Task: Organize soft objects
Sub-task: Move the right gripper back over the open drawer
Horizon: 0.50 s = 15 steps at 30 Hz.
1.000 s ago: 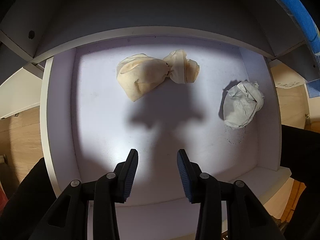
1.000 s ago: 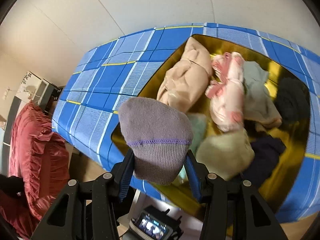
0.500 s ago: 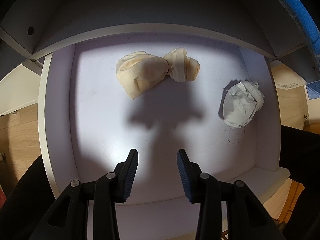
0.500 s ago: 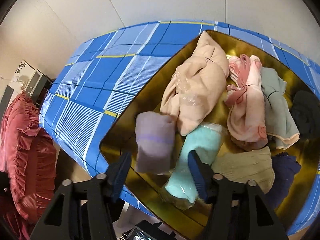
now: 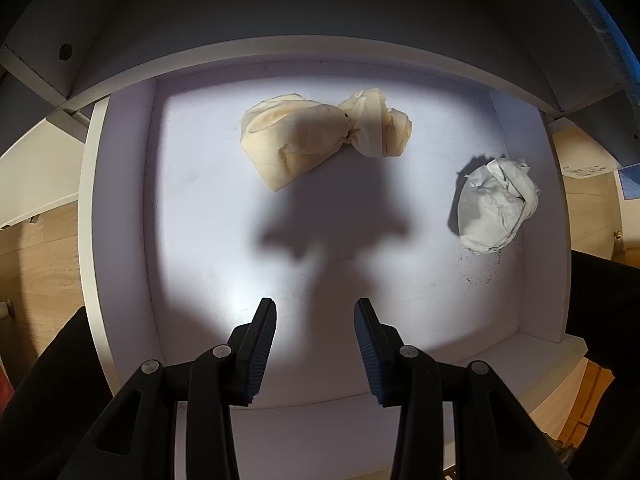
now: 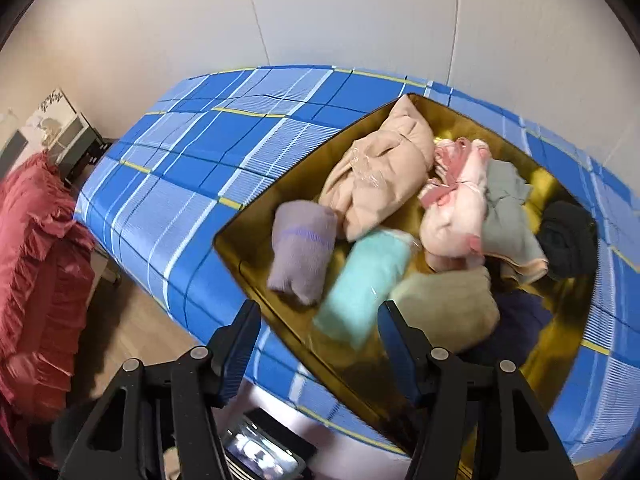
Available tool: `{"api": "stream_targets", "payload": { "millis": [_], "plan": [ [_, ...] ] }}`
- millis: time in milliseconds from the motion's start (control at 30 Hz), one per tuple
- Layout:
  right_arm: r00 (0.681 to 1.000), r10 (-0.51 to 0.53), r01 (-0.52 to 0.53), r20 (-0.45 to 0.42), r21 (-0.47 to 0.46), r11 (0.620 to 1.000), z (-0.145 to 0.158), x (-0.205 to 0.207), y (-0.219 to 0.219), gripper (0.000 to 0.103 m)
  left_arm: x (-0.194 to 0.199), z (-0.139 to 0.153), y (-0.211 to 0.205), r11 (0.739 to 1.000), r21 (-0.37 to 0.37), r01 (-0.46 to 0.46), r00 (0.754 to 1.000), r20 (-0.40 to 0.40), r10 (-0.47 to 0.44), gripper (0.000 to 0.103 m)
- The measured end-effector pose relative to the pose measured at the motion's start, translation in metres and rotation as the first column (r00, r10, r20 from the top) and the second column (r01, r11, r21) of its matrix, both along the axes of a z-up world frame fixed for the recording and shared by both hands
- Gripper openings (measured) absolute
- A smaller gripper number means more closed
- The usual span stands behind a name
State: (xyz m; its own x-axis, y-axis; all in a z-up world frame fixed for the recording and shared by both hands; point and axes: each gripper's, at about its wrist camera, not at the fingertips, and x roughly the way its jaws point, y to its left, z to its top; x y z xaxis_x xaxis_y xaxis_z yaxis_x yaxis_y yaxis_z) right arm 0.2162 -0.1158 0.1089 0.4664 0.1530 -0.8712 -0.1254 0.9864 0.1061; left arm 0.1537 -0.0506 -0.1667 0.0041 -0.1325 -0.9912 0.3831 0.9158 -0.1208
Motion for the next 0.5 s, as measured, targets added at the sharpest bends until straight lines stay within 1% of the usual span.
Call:
{"api": "stream_targets", "payload": {
  "millis": [100, 267, 500],
  "plan": [
    [1.000, 0.004, -0.004, 0.012, -0.014, 1.000, 0.002, -0.019, -0.006, 0.062, 0.001, -0.002, 0.001, 1.000, 0.009, -0.005, 1.000, 0.000, 0.005, 0.040],
    [1.000, -0.012, 0.012, 0.017, 0.001, 1.000, 0.003, -0.047, -0.022, 0.062, 0.001, -0.006, 0.003, 1.000, 0.029, -0.007, 1.000, 0.012, 0.007, 0.040],
    [1.000, -0.029, 0.029, 0.004, -0.011, 1.000, -0.004, -0.085, -0.045, 0.062, -0.001, -0.011, 0.003, 0.999, 0.043, -0.007, 1.000, 0.002, 0.007, 0.040]
  ]
}}
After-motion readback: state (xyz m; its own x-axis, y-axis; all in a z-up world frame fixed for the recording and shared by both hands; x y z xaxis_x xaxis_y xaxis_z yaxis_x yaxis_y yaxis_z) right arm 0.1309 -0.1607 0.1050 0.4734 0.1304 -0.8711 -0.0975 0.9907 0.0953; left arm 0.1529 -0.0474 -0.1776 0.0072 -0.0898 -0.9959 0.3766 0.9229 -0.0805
